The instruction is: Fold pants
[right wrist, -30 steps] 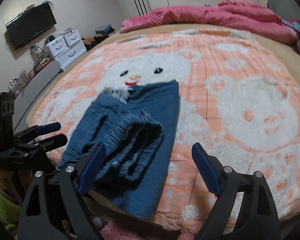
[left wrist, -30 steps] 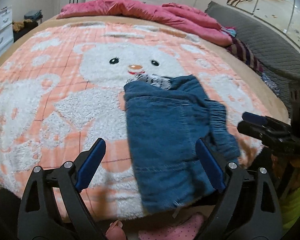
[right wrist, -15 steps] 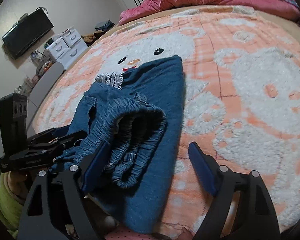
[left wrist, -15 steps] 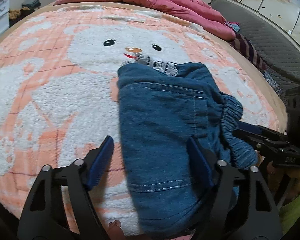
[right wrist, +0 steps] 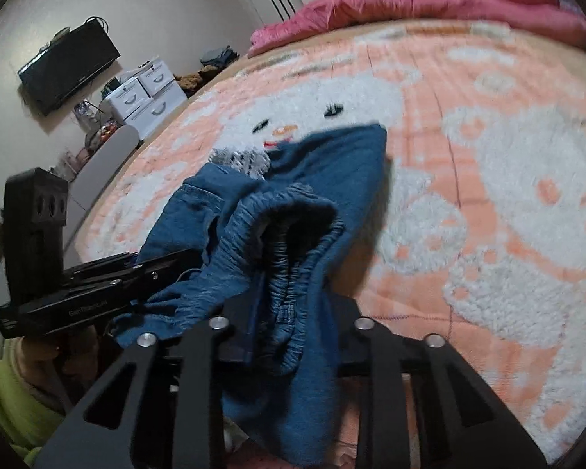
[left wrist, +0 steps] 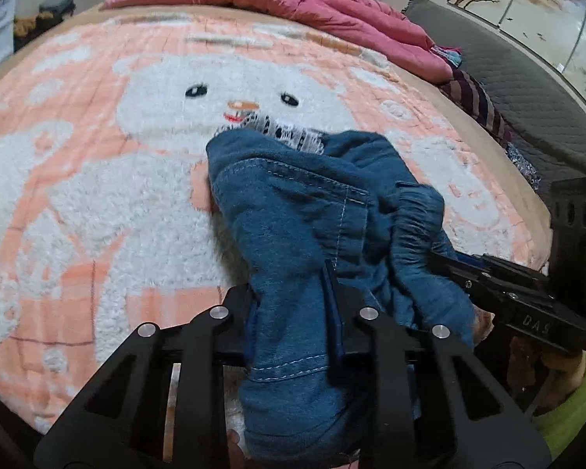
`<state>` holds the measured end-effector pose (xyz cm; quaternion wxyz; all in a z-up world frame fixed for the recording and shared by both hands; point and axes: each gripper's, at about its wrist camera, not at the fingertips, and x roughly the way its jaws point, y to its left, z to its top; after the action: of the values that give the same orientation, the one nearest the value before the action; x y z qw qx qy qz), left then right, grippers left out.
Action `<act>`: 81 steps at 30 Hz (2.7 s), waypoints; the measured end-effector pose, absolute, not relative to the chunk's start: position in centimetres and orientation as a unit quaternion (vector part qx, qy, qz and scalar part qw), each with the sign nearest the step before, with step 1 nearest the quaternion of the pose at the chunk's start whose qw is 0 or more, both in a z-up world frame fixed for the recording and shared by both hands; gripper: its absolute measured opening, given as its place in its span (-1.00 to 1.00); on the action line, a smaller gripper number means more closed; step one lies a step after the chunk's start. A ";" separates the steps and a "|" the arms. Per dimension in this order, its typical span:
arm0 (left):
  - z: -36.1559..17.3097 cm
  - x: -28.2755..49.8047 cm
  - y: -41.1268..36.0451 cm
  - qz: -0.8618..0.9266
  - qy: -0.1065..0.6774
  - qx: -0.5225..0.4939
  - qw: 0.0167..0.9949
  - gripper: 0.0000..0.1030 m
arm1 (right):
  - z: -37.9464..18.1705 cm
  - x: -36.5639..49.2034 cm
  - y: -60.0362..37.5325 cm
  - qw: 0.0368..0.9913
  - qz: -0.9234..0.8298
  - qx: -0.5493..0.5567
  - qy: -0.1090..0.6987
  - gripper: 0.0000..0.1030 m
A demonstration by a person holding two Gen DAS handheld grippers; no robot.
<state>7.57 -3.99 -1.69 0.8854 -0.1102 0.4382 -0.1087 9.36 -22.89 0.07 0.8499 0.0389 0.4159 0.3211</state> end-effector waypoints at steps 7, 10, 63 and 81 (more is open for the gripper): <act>0.9 8.2 -3.3 -0.111 0.414 -0.108 0.897 -0.66 | 2.9 10.0 -20.8 0.866 0.326 -0.005 0.379 -0.60; 2.2 9.0 -2.8 -0.105 0.399 -0.102 0.905 -0.66 | 3.8 11.6 -19.9 0.869 0.329 -0.008 0.369 -0.60; -0.8 15.7 3.2 -0.036 0.421 -0.110 0.900 0.29 | -0.9 21.0 -18.9 0.876 0.239 -0.011 0.418 0.53; 0.9 7.3 2.3 -0.033 0.403 -0.105 0.909 0.81 | 2.1 13.4 -20.0 0.893 0.247 -0.018 0.376 0.88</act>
<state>7.27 2.32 0.93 0.9087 -0.1048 0.4028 -0.0327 13.42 -19.95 2.06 0.8930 -0.0181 0.3759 0.2470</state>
